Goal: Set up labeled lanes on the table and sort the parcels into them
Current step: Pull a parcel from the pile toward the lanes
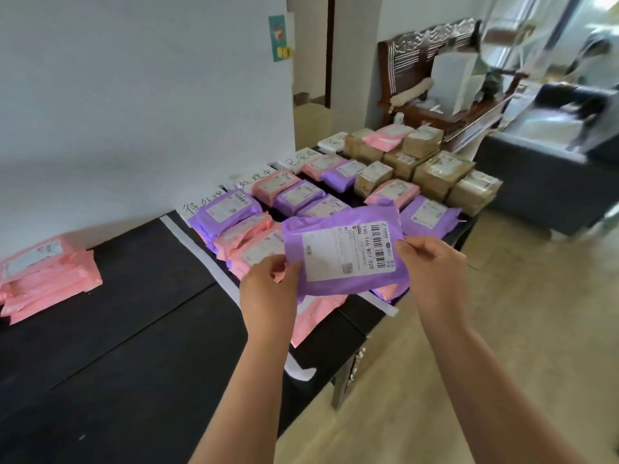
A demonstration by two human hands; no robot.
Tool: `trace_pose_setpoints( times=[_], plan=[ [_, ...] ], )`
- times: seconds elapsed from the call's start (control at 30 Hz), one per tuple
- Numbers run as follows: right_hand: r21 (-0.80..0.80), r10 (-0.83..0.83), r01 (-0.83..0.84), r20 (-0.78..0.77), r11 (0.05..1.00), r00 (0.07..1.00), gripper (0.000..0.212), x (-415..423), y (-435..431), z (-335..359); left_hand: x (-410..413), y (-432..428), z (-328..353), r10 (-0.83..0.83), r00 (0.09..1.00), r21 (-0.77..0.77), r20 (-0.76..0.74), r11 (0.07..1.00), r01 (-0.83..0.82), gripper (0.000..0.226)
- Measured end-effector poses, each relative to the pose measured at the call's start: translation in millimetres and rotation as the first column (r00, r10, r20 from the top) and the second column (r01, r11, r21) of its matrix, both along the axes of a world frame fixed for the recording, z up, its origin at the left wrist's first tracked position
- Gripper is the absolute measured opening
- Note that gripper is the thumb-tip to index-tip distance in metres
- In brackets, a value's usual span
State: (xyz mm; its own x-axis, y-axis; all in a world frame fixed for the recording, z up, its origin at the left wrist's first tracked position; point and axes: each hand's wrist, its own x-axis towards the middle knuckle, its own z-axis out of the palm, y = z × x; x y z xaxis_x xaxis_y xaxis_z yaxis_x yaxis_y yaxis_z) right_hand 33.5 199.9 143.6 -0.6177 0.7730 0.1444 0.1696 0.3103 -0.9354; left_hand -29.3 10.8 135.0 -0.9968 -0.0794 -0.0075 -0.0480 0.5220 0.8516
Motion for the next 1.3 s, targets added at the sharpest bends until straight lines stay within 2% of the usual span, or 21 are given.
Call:
trace_pose_setpoints(
  times=[0.3, 0.47, 0.7, 0.83, 1.0, 1.13, 1.3],
  plan=[
    [-0.039, -0.030, 0.032, 0.051, 0.999, 0.998, 0.008, 39, 132, -24, 35, 131, -20, -0.028, 0.999, 0.072, 0.031, 0.997, 0.026, 0.019],
    [-0.043, 0.003, 0.001, 0.094, 0.999, 0.996, 0.011, 38, 172, -39, 36, 170, -32, -0.024, 0.997, 0.047, 0.073, 0.999, 0.021, 0.022],
    [-0.107, 0.171, -0.158, 0.124, 0.982, 0.977, 0.017, -29, 196, -47, -17, 196, -37, 0.059, 0.996, 0.033, 0.065, 0.998, -0.061, 0.022],
    [-0.047, 0.241, -0.236, 0.220, 0.971, 0.945, 0.013, -74, 210, -50, -59, 210, -41, 0.080, 0.995, 0.031, 0.063, 0.996, -0.082, 0.024],
    [0.000, 0.265, -0.276, 0.275, 0.961, 0.924, 0.006, -125, 226, -52, -106, 226, -48, 0.115, 0.984, 0.096, 0.133, 0.987, -0.128, 0.027],
    [0.002, 0.306, -0.326, 0.337, 0.945, 0.890, 0.015, -162, 226, -74, -131, 227, -58, 0.160, 0.974, 0.079, 0.161, 0.982, -0.174, 0.022],
    [-0.017, 0.384, -0.412, 0.399, 0.911, 0.833, 0.007, -216, 217, -85, -166, 216, -76, 0.235, 0.948, 0.046, 0.214, 0.967, -0.250, 0.024]
  ],
)
